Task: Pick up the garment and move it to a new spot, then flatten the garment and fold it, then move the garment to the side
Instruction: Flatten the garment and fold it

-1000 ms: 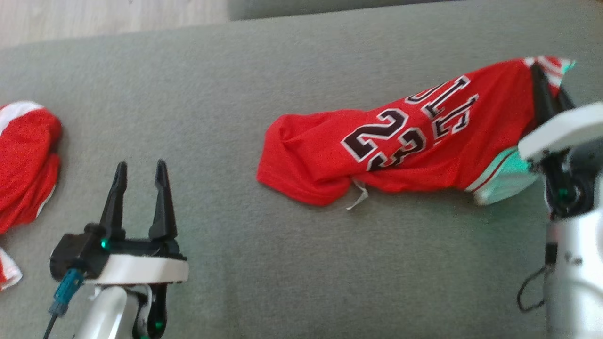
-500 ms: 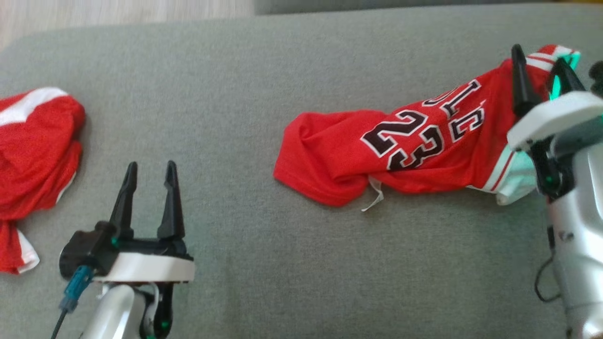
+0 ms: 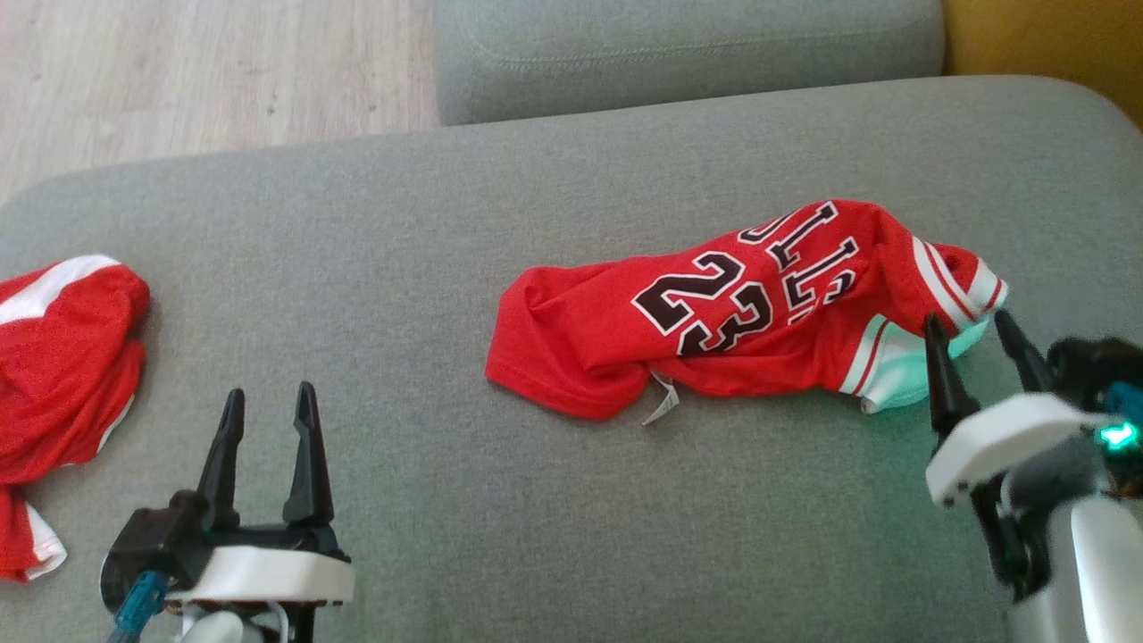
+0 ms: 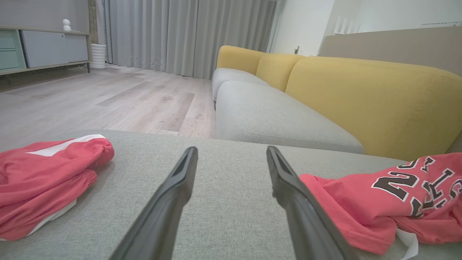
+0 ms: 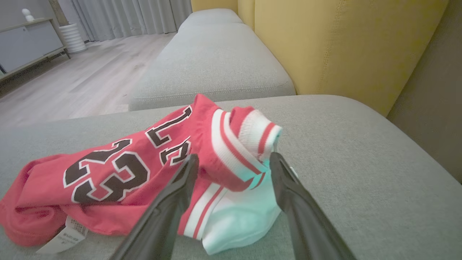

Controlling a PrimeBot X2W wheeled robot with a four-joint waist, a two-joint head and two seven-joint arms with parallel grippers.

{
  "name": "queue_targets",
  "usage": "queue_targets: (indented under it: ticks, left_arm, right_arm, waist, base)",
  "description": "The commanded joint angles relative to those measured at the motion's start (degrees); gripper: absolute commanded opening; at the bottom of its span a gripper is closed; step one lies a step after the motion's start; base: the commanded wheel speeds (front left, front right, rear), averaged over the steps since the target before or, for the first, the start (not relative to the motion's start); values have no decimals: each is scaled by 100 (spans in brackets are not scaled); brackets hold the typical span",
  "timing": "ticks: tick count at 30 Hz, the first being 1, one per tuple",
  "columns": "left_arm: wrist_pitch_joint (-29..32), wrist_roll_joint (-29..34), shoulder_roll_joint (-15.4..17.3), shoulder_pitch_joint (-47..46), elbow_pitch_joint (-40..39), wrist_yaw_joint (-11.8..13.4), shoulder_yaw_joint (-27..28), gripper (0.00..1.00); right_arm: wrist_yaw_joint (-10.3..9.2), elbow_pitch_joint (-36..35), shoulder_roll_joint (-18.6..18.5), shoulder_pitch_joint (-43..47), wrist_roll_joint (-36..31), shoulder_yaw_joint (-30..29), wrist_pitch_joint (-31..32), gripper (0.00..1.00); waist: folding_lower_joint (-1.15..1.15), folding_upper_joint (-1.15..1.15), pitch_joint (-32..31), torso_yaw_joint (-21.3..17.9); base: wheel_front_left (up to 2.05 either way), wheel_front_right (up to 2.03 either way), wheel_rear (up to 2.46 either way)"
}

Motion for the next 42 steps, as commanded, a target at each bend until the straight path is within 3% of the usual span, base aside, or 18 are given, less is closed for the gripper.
queue_targets:
  ticks: [1, 8, 16, 22, 26, 30, 35, 42]
  left_arm:
    - [-54, 8, 101, -104, -194, 24, 219, 100]
    - [-54, -4, 65, 14, -202, 30, 202, 100]
    - [89, 105, -37, -80, -103, -74, -123, 100]
    - [594, 209, -448, -639, 596, -458, -907, 100]
    - [777, 131, -693, -990, 1101, -498, -1097, 100]
    - [981, -366, -897, -1416, 1682, -520, -1106, 100]
    - [1242, -1047, -953, -1924, 2236, -312, -1119, 100]
    - [1381, -1732, -957, -2490, 2548, -44, -1674, 100]
  right_arm:
    - [44, -477, 27, -7, -116, 130, 66, 100]
    - [44, -1307, 141, 655, -504, 315, 182, 100]
    - [44, -1640, 161, 861, -291, 387, 103, 100]
    - [44, -1743, 162, 739, -177, 556, 49, 100]
    - [44, -1728, 162, 644, -141, 668, -22, 100]
    - [44, -1659, 162, 514, -58, 857, -125, 100]
    - [44, -1533, 163, 330, 62, 1061, -254, 100]
    - [44, -1369, 163, 169, 143, 1193, -409, 100]
  waist:
    - [2, 0, -54, -22]
    - [2, 0, -154, 4]
    - [2, 0, -30, -43]
    - [2, 0, 213, -164]
    - [2, 0, 370, -268]
    - [2, 0, 583, -438]
    - [2, 0, 816, -627]
    - [2, 0, 979, -786]
  base:
    - [0, 0, 0]
    - [0, 0, 0]
    - [0, 0, 0]
    - [0, 0, 0]
    - [0, 0, 0]
    - [0, 0, 0]
    - [0, 0, 0]
    - [0, 0, 0]
